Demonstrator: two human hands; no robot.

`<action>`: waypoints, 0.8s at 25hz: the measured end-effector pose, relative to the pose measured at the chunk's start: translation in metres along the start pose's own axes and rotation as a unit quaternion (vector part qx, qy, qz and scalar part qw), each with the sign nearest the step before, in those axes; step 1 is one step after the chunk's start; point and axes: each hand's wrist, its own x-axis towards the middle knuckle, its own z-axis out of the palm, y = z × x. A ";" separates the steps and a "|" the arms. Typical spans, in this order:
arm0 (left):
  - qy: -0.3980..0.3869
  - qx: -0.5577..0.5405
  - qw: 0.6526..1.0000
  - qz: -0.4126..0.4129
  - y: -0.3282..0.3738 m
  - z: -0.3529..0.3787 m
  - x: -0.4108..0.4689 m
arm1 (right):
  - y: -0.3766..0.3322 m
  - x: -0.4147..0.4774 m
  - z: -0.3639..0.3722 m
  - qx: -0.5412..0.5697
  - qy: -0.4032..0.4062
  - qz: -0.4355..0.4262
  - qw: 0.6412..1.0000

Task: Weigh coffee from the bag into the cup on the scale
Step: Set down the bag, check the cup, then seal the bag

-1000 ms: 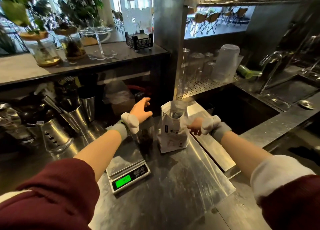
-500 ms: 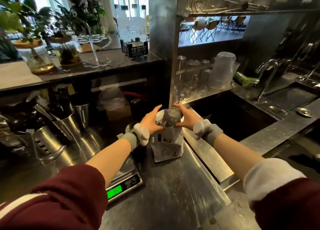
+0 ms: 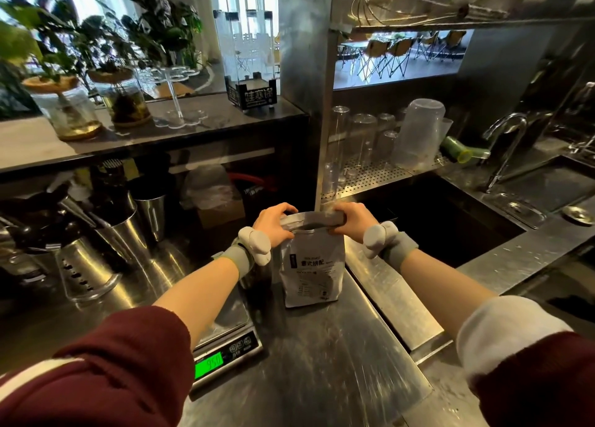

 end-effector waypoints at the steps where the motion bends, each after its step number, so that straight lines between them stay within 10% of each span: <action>1: -0.001 0.000 1.000 -0.004 0.000 0.000 0.001 | 0.000 0.002 0.001 -0.003 -0.003 0.000 1.000; 8: -0.129 0.057 0.989 -0.044 0.015 -0.010 0.012 | -0.007 0.005 -0.008 -0.030 -0.051 -0.007 0.998; 20: -0.123 0.091 0.988 -0.019 0.018 -0.006 0.012 | -0.021 0.003 -0.010 -0.045 -0.085 0.006 0.995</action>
